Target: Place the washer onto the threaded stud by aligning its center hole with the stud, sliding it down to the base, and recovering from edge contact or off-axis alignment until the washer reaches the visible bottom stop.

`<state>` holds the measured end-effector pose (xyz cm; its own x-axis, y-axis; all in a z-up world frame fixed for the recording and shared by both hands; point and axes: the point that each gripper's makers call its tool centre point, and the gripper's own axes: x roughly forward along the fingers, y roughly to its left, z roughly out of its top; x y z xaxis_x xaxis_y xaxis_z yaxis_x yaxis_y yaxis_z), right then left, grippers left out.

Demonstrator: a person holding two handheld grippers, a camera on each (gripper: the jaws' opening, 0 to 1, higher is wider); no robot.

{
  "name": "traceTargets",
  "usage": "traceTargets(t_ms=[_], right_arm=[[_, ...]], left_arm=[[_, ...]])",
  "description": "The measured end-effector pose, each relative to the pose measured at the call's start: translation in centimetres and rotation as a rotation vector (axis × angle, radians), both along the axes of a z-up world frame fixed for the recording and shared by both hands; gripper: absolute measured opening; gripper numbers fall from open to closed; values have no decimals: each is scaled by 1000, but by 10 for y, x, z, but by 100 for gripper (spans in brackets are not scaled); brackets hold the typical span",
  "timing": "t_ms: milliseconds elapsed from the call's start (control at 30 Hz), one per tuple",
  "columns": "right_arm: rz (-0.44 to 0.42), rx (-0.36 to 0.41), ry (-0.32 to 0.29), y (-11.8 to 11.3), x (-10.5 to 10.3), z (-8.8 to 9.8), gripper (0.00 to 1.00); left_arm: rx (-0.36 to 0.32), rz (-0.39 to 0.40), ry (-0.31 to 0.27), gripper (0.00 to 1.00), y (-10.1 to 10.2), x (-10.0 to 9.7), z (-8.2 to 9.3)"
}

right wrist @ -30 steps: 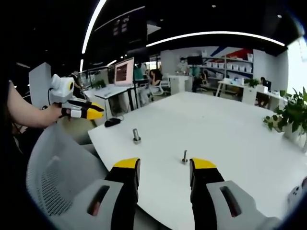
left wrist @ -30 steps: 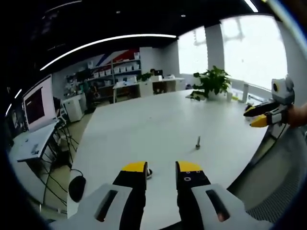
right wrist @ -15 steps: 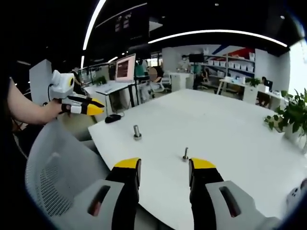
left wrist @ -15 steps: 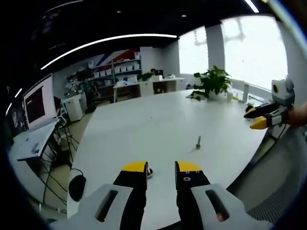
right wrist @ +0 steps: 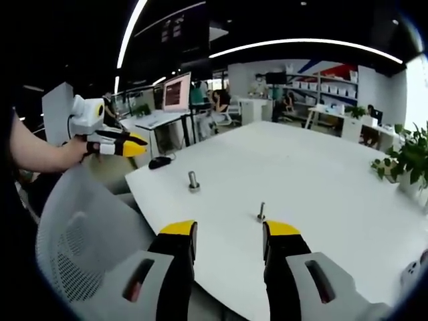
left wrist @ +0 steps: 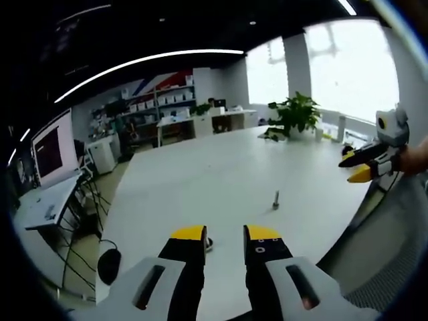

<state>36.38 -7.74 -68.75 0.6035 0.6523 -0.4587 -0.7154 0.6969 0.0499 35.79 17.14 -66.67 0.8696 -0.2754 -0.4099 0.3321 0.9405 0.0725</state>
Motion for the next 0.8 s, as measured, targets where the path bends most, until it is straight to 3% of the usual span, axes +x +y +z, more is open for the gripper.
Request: traceTargets(t_ms=[133, 333, 800], right_arm=[[-3, 14, 15, 0, 1, -1, 41], [52, -29, 3, 9, -6, -4, 41], [-19, -2, -41, -3, 5, 7, 41]], left_arm=[[8, -10, -6, 20, -1, 0, 1], [-22, 23, -29, 20, 6, 0, 6], [-47, 19, -25, 20, 6, 2, 6]])
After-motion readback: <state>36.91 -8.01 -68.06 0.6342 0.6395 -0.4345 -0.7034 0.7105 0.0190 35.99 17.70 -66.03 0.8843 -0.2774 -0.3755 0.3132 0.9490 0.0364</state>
